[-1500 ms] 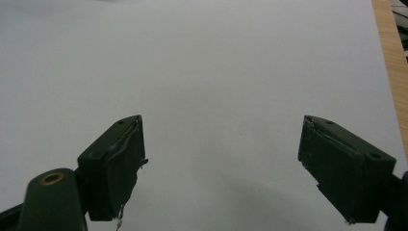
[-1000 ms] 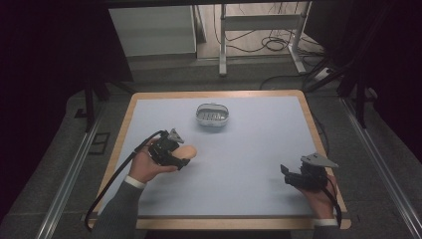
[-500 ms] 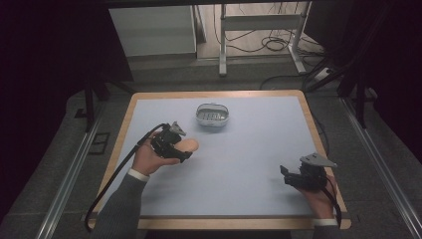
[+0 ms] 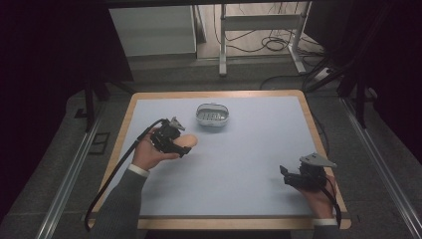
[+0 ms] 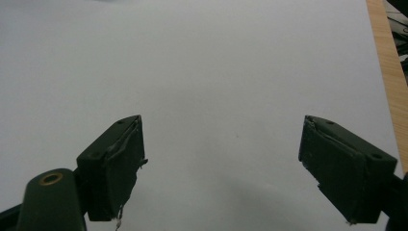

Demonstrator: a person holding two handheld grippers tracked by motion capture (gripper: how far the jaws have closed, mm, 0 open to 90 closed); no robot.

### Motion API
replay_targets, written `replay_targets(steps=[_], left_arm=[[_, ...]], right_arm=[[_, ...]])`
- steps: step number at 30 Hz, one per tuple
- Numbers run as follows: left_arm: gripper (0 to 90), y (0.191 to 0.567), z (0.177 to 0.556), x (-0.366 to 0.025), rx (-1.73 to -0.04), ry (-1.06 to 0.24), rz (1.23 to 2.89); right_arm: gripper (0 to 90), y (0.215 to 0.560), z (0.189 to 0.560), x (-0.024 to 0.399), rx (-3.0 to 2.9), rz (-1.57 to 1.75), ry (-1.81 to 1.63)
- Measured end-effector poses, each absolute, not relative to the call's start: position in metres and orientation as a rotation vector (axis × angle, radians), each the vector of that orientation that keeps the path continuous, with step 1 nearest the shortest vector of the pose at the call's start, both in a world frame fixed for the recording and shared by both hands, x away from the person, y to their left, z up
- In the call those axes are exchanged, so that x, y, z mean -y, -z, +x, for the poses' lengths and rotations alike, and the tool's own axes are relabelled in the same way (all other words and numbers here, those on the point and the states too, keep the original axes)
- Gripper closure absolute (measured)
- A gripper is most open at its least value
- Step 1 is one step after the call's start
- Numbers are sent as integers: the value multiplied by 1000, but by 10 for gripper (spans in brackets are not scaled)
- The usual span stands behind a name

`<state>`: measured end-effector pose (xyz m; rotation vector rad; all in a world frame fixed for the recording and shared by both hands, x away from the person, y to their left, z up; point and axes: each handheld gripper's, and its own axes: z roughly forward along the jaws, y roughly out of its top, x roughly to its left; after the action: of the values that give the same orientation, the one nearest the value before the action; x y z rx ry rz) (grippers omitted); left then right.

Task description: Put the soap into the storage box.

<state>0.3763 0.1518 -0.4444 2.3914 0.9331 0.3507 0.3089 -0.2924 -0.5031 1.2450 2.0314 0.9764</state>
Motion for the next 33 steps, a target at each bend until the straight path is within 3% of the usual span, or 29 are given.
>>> replay_targets(steps=[33], left_arm=[[329, 434, 395, -140, -895, -376, 2417]], right_arm=[[161, 503, 310, 296, -2021, 1256, -960]])
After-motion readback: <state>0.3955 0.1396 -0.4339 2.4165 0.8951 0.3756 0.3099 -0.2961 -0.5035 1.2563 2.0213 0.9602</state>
